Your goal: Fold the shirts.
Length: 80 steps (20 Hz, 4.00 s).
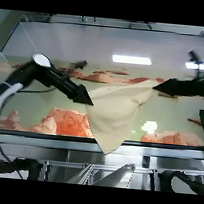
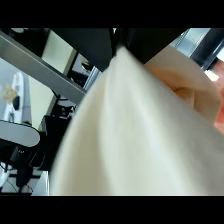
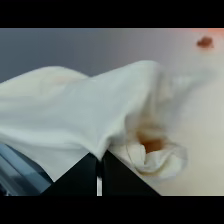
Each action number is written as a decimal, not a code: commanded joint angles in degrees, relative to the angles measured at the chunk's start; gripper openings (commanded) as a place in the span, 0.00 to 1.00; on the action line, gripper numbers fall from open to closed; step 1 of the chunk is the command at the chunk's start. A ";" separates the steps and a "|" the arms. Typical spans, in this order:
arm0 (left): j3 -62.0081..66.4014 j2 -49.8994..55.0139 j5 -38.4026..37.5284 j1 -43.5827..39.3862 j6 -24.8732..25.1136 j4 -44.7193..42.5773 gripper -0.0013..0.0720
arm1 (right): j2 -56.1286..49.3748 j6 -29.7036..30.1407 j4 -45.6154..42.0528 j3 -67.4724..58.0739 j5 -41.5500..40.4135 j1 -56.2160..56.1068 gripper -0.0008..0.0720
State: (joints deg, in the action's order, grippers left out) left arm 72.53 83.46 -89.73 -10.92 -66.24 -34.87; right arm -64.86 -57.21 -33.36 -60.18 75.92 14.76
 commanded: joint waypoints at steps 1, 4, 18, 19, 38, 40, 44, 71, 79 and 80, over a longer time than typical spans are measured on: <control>9.20 -12.22 -3.32 3.96 -4.90 -1.14 0.03 | 14.91 0.61 10.08 -2.01 7.63 7.43 0.03; 19.69 -22.18 -3.28 2.91 -4.87 -1.11 0.03 | 28.65 5.46 18.99 -3.72 5.46 8.57 0.03; 17.27 -12.61 2.58 10.05 0.46 -11.54 0.05 | 9.99 6.54 8.48 -6.97 -2.38 -0.22 0.03; 14.58 -8.50 4.28 10.05 1.03 -11.56 0.05 | 4.94 6.54 7.69 -5.79 -3.41 -2.40 0.04; -3.28 19.10 -1.68 15.54 -2.62 -16.57 0.98 | -23.45 -0.85 -10.97 6.19 -12.57 -5.05 0.64; -5.05 20.61 2.54 13.05 -2.16 -16.52 0.98 | -25.88 2.62 -6.49 6.14 -14.73 -7.30 0.64; -0.15 24.37 5.92 9.38 -1.77 -16.61 0.70 | -27.78 8.02 2.91 6.03 -22.71 -11.65 0.64; 39.60 -32.59 14.60 19.34 4.74 13.35 0.04 | 33.92 12.46 9.27 -24.70 -21.77 5.14 0.03; 38.27 -12.37 17.77 18.78 10.82 10.05 0.05 | 1.77 13.49 16.87 -27.36 -14.86 0.57 0.03; 36.68 -8.59 20.28 16.98 11.85 7.30 0.05 | -3.72 14.43 16.68 -27.36 -16.15 -1.18 0.03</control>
State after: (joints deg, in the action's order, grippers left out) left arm 112.62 66.30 -74.04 9.65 -58.13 -23.11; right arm -56.18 -44.31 -17.67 -87.00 59.31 16.75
